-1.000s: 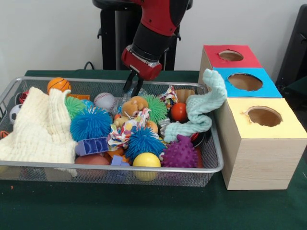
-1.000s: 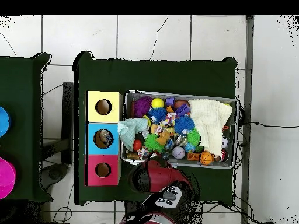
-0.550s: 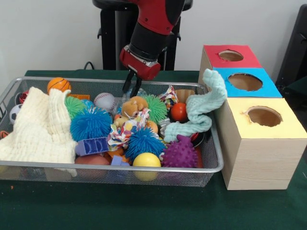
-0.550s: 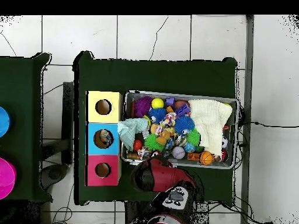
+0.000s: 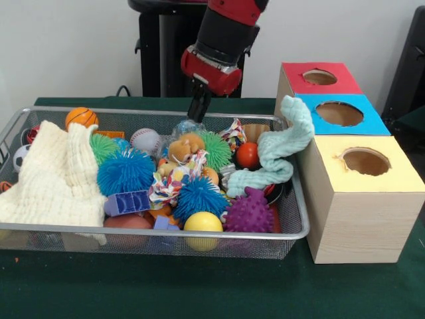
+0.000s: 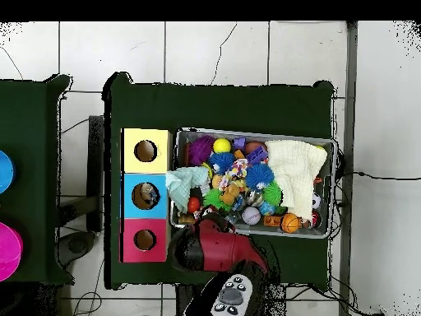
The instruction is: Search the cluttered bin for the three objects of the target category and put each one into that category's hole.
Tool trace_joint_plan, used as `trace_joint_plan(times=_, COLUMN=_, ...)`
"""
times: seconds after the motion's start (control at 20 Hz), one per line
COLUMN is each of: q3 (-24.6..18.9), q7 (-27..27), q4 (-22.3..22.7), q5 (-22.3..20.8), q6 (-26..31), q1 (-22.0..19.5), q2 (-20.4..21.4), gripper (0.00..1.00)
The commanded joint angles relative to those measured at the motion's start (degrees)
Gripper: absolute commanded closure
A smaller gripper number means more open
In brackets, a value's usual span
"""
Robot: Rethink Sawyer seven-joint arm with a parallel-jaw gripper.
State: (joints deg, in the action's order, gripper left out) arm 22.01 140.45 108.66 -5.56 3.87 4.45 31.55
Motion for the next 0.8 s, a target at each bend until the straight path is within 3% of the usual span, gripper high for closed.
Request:
trace_joint_plan(times=0.05, q3=-0.78, q7=0.64, q4=-0.55, q5=-1.6, q6=8.57, q1=2.24, q2=4.69, gripper=1.0)
trace_joint_plan(times=0.45, q3=-0.51, q7=2.01, q4=-0.31, q5=-1.62, q6=6.5, q1=3.05, q2=2.18, gripper=1.0)
trace_joint_plan(times=0.5, q3=0.23, q7=2.26, q4=-0.42, q5=-1.62, q6=6.37, q1=3.68, q2=1.63, gripper=0.0)
trace_joint_plan(times=0.8, q3=-1.33, q7=2.09, q4=0.96, q5=-2.0, q6=5.01, q1=1.9, q2=1.22, gripper=0.0)
